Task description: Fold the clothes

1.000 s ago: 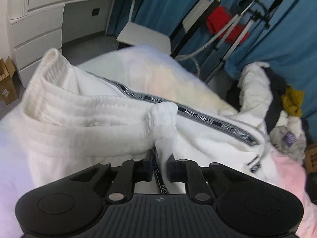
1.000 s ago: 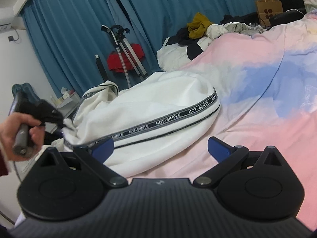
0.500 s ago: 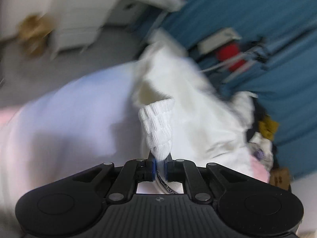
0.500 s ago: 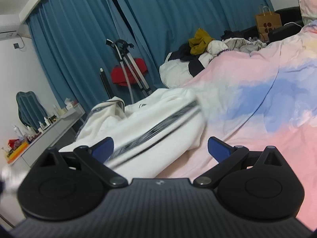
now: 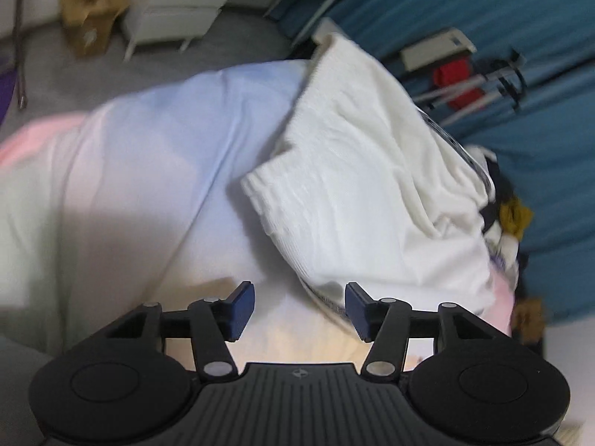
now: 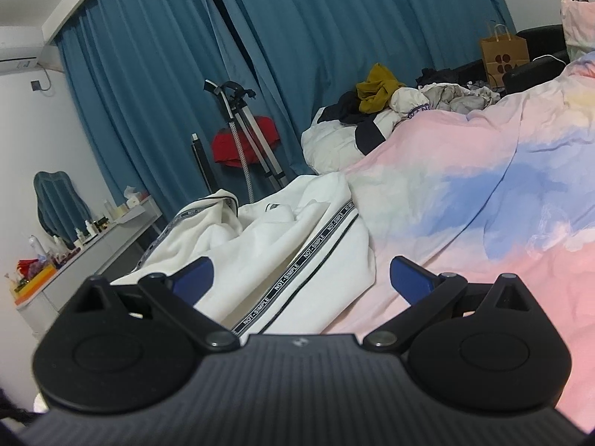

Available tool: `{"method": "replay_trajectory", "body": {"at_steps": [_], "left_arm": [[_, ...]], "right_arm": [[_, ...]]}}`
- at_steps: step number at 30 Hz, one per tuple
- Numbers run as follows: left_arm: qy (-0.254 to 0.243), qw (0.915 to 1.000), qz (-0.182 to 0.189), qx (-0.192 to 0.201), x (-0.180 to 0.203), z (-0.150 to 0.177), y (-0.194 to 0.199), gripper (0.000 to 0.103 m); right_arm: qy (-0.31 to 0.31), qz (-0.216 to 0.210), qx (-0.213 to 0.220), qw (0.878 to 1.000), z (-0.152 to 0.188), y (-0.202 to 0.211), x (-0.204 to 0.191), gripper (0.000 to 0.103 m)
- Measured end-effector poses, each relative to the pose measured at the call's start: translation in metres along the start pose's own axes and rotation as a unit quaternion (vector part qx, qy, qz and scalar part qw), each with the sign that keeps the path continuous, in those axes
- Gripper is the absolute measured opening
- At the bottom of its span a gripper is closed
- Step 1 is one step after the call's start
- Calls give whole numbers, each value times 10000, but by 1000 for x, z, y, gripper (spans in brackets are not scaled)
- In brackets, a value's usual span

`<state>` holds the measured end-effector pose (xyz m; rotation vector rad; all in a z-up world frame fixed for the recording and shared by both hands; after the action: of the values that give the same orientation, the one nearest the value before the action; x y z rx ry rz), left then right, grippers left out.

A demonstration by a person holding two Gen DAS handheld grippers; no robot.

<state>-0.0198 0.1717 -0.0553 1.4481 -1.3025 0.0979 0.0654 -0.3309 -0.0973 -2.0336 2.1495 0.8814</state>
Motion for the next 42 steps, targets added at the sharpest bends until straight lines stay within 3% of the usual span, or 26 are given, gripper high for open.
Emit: {"method": "replay_trajectory", "body": {"at_steps": [4,8,10,13,17,19,23,26,28,32,34,35,36,37,38,40,42], "left_arm": [[-1287,9906,-47,459,49,15,17,62],[-2531,9649,314,631,119,29,7,66],[-2898,9541,426,620,149,34,-12,66],[-3556,9306,775,380,199,42,-61,64],[-4306,8964,981,379,256,59,-144,64],[-4530,8857,985,261,279,67,-191,64],[-5095,8571,754,94,331,93,-274,64],[-5204,8524,494,112,363,107,-318,66],[-5358,8430,455,136,384,113,-353,68],[-5763,8171,-159,47,408,135,-420,69],[-5735,8185,-345,30,411,137,-442,61],[-5731,8188,-323,-56,413,138,-451,43],[-5792,8144,-311,-158,415,140,-457,34],[-5912,8055,-326,-227,418,145,-463,7],[-6025,7969,-336,-283,421,149,-469,4],[-6108,7913,-229,-141,426,157,-461,3],[-6120,7907,129,-63,433,163,-440,2]], "right_arm": [[-6,57,-2,10000,-4,2,1,103],[-6,145,-3,9999,-11,5,3,103],[23,217,-1,9998,-14,7,5,103],[100,424,90,9990,-20,11,12,103],[-148,530,98,9984,-24,11,32,103],[-274,590,100,9978,-24,10,40,103],[-398,631,119,9971,-21,5,51,103],[-503,689,17,9964,-15,-7,61,103],[-649,646,-89,9958,-12,-17,67,103],[-885,584,-279,9940,-6,-35,77,103],[-844,650,-352,9937,-2,-44,79,103],[-864,663,-391,9933,0,-48,81,103],[-914,644,-411,9929,1,-50,83,103],[-938,628,-416,9927,2,-52,84,103],[-933,640,-412,9927,2,-54,85,103],[-907,691,-386,9927,2,-57,87,103],[-910,729,-374,9925,2,-60,88,103]]}}
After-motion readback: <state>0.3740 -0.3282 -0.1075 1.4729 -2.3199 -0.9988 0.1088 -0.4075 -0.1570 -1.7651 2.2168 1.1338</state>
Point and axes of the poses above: each gripper's, at about its wrist camera, not at the fingertips, and y roughly against the way its jaws point, x to its right, z to its underside, the point moved 2 cm from there along -y, roughly the way its jaws point, and after that the axes turned 7 degrees about z, right-handed, at the moved point
